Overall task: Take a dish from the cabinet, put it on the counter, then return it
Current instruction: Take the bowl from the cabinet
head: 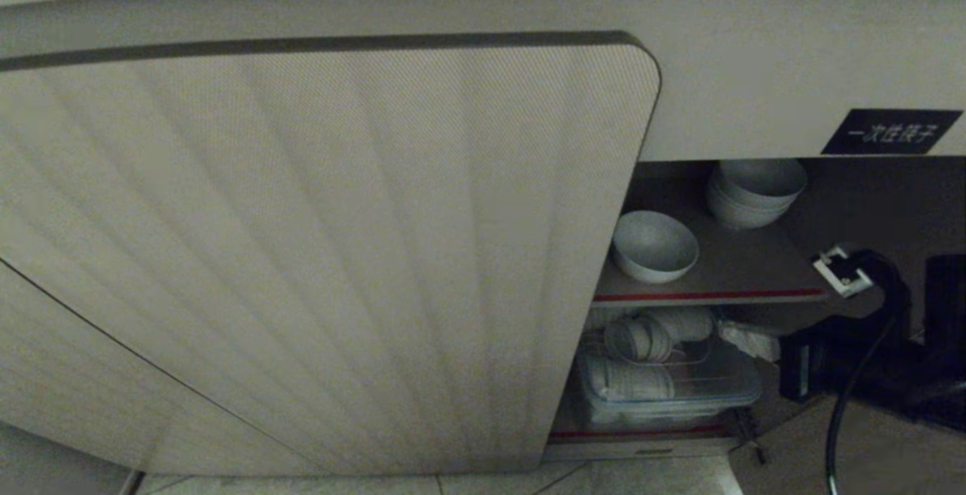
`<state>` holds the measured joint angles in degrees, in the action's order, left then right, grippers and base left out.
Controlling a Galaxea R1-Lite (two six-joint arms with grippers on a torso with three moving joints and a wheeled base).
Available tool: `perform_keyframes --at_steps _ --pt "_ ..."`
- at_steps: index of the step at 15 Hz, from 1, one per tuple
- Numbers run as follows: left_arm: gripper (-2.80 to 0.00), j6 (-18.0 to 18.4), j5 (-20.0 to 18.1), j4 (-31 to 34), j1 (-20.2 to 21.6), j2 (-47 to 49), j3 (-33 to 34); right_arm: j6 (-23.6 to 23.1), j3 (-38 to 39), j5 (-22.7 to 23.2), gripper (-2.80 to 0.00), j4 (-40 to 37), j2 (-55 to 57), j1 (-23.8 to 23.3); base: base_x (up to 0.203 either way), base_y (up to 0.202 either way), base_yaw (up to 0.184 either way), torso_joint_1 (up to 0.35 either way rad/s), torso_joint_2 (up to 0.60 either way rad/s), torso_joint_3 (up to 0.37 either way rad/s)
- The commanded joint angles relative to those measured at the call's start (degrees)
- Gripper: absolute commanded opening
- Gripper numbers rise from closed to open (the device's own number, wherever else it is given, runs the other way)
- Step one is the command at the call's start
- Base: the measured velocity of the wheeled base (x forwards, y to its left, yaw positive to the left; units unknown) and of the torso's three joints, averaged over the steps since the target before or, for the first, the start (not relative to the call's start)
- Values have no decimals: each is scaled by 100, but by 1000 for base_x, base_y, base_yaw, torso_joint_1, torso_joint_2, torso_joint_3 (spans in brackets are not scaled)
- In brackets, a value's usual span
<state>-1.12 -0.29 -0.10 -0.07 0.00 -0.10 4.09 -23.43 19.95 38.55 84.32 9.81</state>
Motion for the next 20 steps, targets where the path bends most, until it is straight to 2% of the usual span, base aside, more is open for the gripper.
perform_keyframes --at_steps 1,3,7,20 --pt "-280 -2 3 1 -1 0 1 230 -91 -238 -280 125 136 28 0 0 0 0 0 0" --pt "-280 -2 -6 1 -1 0 1 556 -119 -552 -280 239 138 116 0 0 0 0 0 0" --pt "-280 -2 -5 1 6 0 1 1045 -196 -646 -280 438 285 116 0 0 0 0 0 0" --pt "-280 -2 -6 0 -1 0 1 1217 -891 -853 -280 552 812 109 0 0 0 0 0 0"
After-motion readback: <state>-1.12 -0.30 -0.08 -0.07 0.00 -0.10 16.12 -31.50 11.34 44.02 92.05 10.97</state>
